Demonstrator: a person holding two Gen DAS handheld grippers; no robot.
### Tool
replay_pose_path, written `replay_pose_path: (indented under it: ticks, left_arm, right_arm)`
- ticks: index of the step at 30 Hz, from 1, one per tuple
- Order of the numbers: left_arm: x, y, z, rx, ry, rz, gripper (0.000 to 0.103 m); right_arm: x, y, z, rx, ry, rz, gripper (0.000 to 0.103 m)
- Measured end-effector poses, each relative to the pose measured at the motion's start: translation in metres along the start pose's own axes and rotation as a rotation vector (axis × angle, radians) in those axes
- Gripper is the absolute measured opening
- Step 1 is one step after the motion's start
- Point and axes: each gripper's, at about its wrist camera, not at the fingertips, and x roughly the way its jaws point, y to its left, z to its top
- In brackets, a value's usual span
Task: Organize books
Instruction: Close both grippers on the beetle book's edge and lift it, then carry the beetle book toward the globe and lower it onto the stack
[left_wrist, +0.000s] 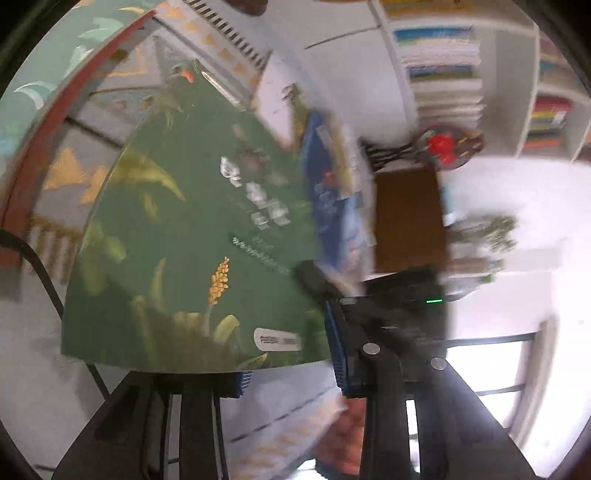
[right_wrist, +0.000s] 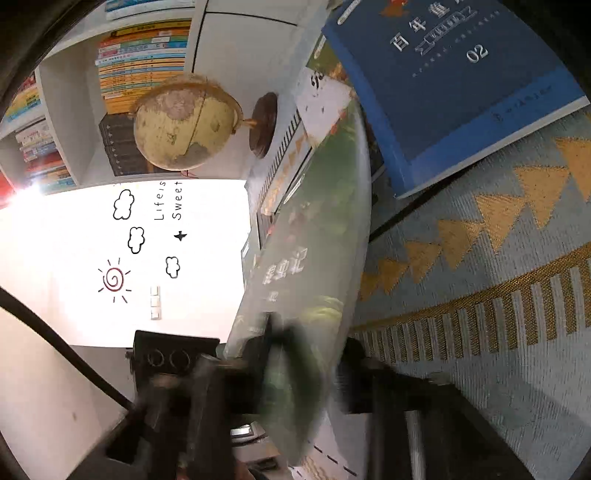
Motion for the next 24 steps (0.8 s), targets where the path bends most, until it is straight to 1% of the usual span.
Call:
replay_pose_path:
  ticks: [1, 2, 5, 7, 10, 12, 14, 16, 20, 21, 22, 24]
  left_arm:
    - [0.002, 0.002, -0.005, 0.001, 0.014, 0.020, 0.038]
    - [0.005, 0.003, -0.009, -0.009, 0.019, 0.026, 0.041]
    - [0.003, 0.011, -0.025, -0.039, 0.019, 0.016, 0.045]
    - [0.003, 0.018, -0.034, -0.076, 0.033, -0.020, 0.046]
    - [0.005, 0.025, -0.047, -0.121, 0.037, -0.045, 0.044]
    - [0.005, 0.026, -0.054, -0.129, 0.029, -0.034, 0.044]
    - [0.005, 0.024, -0.062, -0.108, 0.025, -0.007, 0.044]
    - [0.010, 0.010, -0.071, -0.044, 0.019, 0.059, 0.044]
    - [0.021, -0.041, -0.104, 0.242, -0.012, 0.249, 0.044]
    - [0.024, -0.057, -0.117, 0.331, -0.025, 0.299, 0.044]
    - [0.026, -0.069, -0.127, 0.389, -0.031, 0.324, 0.044]
    - [0.028, -0.083, -0.141, 0.445, -0.027, 0.335, 0.044]
  right_arm:
    - [-0.005, 0.005, -0.004, -0.030, -0.006, -0.011, 0.011]
    - [-0.008, 0.010, -0.009, -0.062, -0.008, -0.048, 0.010]
    - [-0.021, 0.021, -0.025, -0.153, -0.010, -0.120, 0.010]
    - [-0.031, 0.024, -0.037, -0.174, -0.019, -0.136, 0.010]
    - [-0.053, 0.018, -0.055, -0.166, -0.039, -0.136, 0.010]
    - [-0.064, 0.014, -0.064, -0.155, -0.051, -0.137, 0.010]
    - [-0.079, 0.011, -0.074, -0.156, -0.061, -0.152, 0.010]
    - [-0.088, 0.010, -0.082, -0.174, -0.064, -0.189, 0.010]
    - [-0.105, 0.015, -0.104, -0.277, -0.075, -0.347, 0.010]
    - [-0.107, 0.019, -0.111, -0.323, -0.078, -0.405, 0.012]
    - [-0.108, 0.021, -0.117, -0.358, -0.079, -0.458, 0.014]
    - [-0.113, 0.022, -0.130, -0.423, -0.081, -0.530, 0.014]
